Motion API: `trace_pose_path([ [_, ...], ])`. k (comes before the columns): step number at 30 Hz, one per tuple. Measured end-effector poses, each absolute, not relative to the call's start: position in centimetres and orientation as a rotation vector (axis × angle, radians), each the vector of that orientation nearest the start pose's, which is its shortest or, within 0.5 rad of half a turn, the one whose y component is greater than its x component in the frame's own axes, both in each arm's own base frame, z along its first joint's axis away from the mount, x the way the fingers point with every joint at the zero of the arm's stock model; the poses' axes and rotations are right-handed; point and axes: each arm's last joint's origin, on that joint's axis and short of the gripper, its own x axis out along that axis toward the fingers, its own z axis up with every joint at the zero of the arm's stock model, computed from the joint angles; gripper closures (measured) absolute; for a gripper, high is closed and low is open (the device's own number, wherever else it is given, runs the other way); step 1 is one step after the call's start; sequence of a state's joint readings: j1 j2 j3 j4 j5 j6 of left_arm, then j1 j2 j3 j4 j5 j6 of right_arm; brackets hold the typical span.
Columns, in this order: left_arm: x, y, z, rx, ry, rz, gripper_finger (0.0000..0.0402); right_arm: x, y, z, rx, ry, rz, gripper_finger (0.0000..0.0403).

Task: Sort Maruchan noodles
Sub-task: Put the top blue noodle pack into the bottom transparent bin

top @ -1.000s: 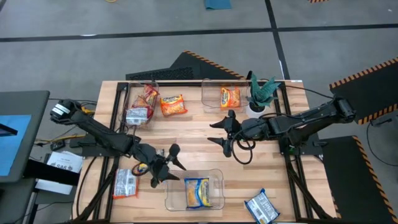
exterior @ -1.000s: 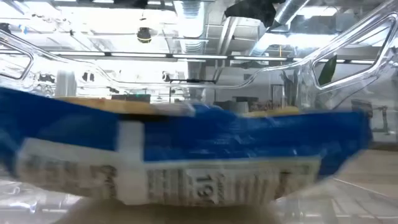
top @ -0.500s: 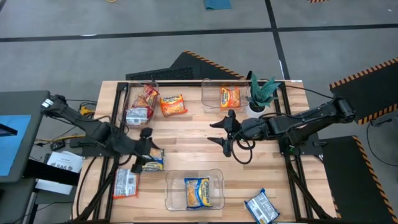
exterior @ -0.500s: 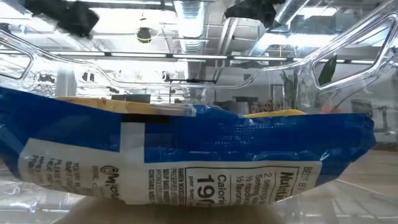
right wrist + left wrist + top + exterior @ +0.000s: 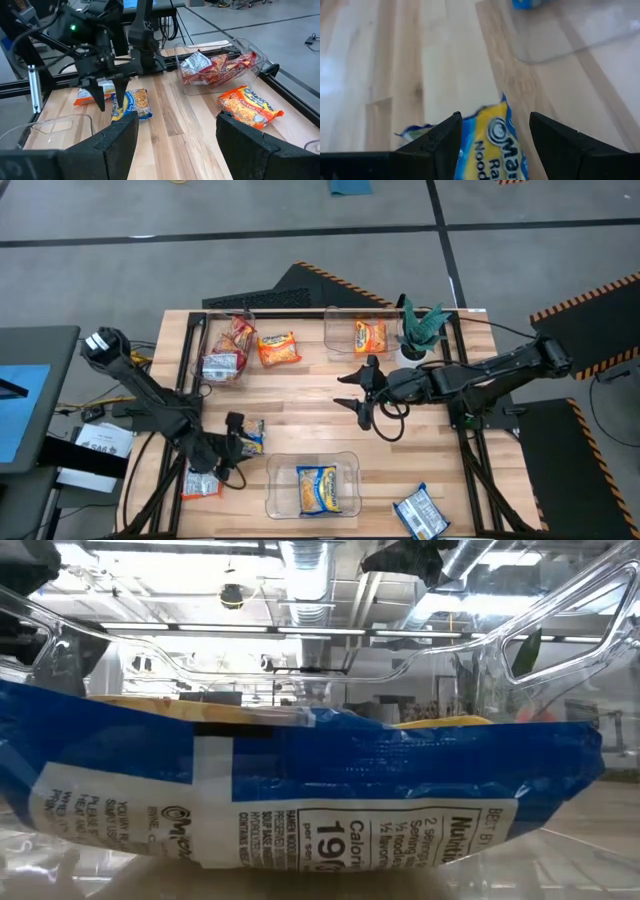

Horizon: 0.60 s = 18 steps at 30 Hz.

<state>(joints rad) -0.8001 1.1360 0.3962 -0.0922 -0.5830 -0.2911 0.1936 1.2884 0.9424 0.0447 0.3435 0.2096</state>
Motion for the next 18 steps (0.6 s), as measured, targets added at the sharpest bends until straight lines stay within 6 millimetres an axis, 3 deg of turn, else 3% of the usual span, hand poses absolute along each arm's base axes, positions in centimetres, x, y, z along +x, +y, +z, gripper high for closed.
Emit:
trace_pose_path([
  [5,15.3,-13.6,14.0,0.301,0.668,-0.131,0.0184,28.4,4.6,30.2,0.128,0.274,-0.179,0.0117],
  [14,15.9,-13.8,11.4,0.394,0.714,-0.01,0.0184,28.4,4.6,30.2,0.128,0.274,-0.179,0.0117],
  [18,16.0,-13.7,10.4,0.412,0.727,0.044,0.0212,28.4,4.6,30.2,0.128,0.274,-0.18,0.0117],
])
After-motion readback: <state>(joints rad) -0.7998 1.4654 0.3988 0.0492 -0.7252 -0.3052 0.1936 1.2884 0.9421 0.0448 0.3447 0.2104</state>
